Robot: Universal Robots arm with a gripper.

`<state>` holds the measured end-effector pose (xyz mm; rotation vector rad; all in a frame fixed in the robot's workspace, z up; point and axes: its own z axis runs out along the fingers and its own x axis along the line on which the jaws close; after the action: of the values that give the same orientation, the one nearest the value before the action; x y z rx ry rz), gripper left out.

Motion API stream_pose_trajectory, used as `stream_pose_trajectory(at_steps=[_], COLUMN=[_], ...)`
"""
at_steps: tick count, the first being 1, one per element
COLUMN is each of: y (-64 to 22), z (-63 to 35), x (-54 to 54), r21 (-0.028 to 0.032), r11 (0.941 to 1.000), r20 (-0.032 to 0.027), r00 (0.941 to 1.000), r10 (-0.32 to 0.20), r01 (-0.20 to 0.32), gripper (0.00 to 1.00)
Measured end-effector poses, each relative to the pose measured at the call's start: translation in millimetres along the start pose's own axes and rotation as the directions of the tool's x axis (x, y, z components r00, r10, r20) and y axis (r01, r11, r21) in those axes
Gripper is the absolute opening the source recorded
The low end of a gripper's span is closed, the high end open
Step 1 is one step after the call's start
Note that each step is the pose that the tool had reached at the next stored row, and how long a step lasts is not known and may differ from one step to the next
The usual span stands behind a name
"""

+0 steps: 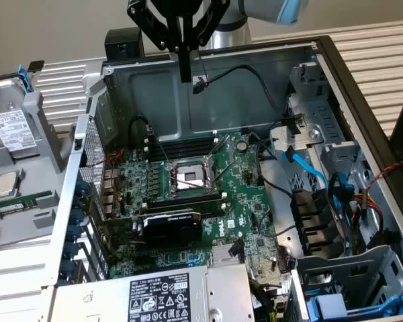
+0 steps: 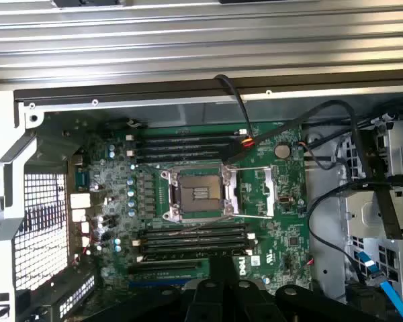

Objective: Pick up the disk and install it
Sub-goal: 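Reach for the disk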

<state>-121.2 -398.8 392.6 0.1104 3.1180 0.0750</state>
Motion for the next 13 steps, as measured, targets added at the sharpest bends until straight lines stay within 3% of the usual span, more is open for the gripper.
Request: stream_pose_trajectory(at_steps=[13], y=[-0.1], z=[0.0], x=[1.3], r21=[0.0000], r11=[1.0000], r20=[0.0000], r00=[1.0000], r10=[0.000], r01=[0.000], gripper=[0.11])
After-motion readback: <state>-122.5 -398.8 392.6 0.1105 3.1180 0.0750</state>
